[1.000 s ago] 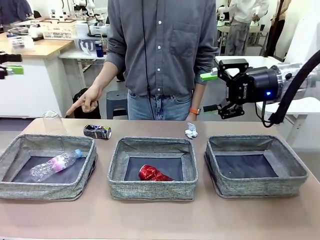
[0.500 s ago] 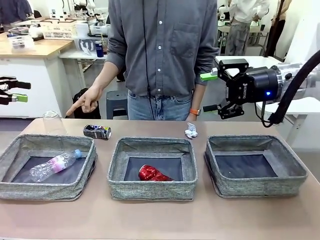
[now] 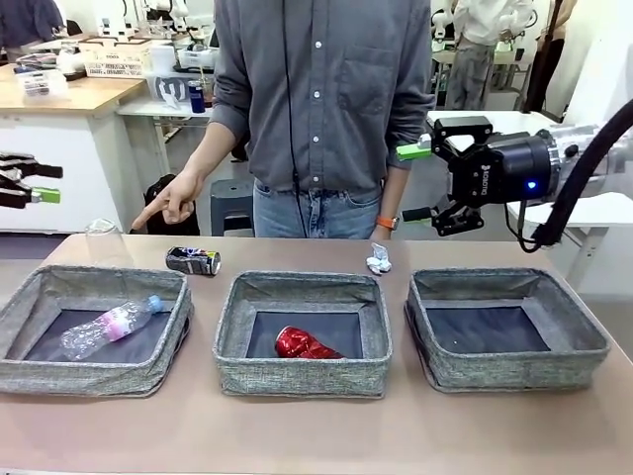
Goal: Sort the waste into the appropriate baskets.
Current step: Pick up the waste item pointed out by the person.
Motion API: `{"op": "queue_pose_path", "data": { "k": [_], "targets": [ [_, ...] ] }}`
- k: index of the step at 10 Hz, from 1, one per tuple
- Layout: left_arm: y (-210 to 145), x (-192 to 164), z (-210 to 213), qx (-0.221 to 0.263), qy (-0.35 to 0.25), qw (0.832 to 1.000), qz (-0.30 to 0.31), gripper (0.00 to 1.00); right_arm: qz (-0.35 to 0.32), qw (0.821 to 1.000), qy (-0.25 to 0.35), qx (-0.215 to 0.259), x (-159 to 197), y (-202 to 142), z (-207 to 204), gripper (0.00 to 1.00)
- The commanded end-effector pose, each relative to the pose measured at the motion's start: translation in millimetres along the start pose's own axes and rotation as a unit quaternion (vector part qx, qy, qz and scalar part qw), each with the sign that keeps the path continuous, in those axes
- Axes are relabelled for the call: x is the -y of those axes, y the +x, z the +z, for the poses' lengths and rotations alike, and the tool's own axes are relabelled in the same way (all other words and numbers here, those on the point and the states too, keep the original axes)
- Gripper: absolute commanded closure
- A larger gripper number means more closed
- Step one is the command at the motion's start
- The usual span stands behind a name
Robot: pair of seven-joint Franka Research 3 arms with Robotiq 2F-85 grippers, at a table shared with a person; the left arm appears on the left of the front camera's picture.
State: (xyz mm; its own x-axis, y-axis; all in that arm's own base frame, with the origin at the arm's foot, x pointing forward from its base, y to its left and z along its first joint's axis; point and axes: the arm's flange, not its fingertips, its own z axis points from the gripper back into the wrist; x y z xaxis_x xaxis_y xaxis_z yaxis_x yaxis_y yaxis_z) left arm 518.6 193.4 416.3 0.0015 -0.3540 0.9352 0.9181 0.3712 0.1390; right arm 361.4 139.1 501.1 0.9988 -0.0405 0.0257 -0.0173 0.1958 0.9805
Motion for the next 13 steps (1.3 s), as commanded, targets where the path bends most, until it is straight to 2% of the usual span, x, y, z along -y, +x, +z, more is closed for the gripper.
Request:
{"op": "queue_pose_path", "data": {
  "k": [1,2,4,6,8,13],
  "targets": [
    [-26.1,-34.4,8.5,-0.006,-0.012,1.000,-0.004,0.00,0.009,1.000,0.009,-0.001,-2.3,2.8,0.5,0.00],
    [-46.6,-48.9,6.7,0.015,-0.037,0.999,-0.004,0.00,0.009,1.000,0.009,-0.001,-2.3,2.8,0.5,0.00],
    [-84.8,-71.4,0.9,0.007,-0.052,0.999,-0.005,0.00,0.009,1.000,0.009,-0.001,-2.3,2.8,0.5,0.00],
    [-112.9,-76.4,-2.0,-0.017,-0.058,0.998,0.003,0.00,0.009,1.000,0.009,-0.001,-2.3,2.8,0.5,0.00],
    [-126.2,-69.6,-12.7,-0.034,-0.073,0.997,0.008,0.00,0.009,1.000,0.009,-0.001,-2.3,2.8,0.5,0.00],
    [-131.8,-59.2,-58.3,-0.026,-0.099,0.995,0.001,0.00,0.009,1.000,0.009,-0.001,-2.3,2.8,0.5,0.00]
  ]
}}
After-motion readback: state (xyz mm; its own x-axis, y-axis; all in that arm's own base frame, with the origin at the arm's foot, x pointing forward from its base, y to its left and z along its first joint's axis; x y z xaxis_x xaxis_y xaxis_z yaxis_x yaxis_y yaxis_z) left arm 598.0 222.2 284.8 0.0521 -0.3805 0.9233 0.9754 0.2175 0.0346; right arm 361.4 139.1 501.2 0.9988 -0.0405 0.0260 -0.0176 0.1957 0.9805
